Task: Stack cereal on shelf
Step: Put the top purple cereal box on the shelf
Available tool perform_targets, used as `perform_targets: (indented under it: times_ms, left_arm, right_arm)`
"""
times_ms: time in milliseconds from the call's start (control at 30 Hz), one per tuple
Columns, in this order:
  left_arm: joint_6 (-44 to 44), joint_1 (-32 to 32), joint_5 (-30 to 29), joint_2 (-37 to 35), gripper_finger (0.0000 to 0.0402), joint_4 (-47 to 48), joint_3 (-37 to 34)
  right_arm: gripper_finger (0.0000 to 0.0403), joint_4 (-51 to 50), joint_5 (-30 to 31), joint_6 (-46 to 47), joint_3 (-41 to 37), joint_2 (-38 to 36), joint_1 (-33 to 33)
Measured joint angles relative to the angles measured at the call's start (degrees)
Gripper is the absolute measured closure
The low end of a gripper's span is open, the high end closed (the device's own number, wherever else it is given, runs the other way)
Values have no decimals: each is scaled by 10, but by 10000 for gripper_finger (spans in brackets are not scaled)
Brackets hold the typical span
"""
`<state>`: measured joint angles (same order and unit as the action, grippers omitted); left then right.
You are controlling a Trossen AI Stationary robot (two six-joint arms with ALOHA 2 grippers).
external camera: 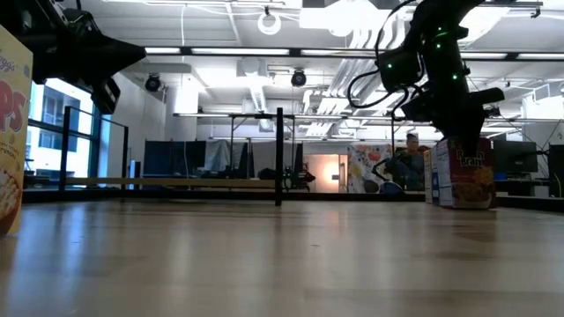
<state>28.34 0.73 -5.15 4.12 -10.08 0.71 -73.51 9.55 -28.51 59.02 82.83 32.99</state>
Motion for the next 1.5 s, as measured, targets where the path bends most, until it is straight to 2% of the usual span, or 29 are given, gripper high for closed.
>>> perform_targets:
  times_ms: [133, 300, 367, 467, 533, 600, 700, 800, 867, 1000, 1167, 1200, 1333, 1500]
  left_arm:
    - [0, 0, 0, 0, 401, 0, 0]
    - [0, 0, 0, 0, 401, 0, 0]
    - [0, 0, 0, 0, 401, 0, 0]
    - [0, 0, 0, 0, 401, 0, 0]
    - [0, 0, 0, 0, 401, 0, 0]
    - [0, 0, 0, 0, 401, 0, 0]
    - [0, 0, 0, 0, 401, 0, 0]
    - [0, 0, 0, 0, 401, 0, 0]
    - [0, 0, 0, 0, 401, 0, 0]
    - [0, 0, 0, 0, 401, 0, 0]
    - [0, 0, 0, 0, 401, 0, 0]
    - [0, 0, 0, 0, 401, 0, 0]
    - [0, 0, 0, 0, 401, 0, 0]
    - [0, 0, -1, 1, 401, 0, 0]
  right_arm:
    - [309, -25, -49, 0, 10, 0, 0]
    - [316, -101, -125, 0, 54, 0, 0]
    - [316, -132, -176, 2, 83, 0, 0]
    - [317, -150, -288, 36, 140, -1, -3]
    - [317, -135, -355, 70, 190, -1, -15]
    - [317, -92, -383, 110, 245, -1, -37]
    - [317, 9, -354, 161, 326, -1, -79]
    - [317, 120, -235, 184, 399, 7, -125]
    - [317, 153, -174, 180, 452, 31, -143]
    - [317, 140, -140, 195, 575, 124, -147]
    - [317, 88, -92, 155, 754, 269, -147]
    - [317, 87, -75, 144, 762, 290, -146]
    - [317, 130, -37, 106, 683, 301, -131]
    - [318, 144, -38, 103, 648, 326, -116]
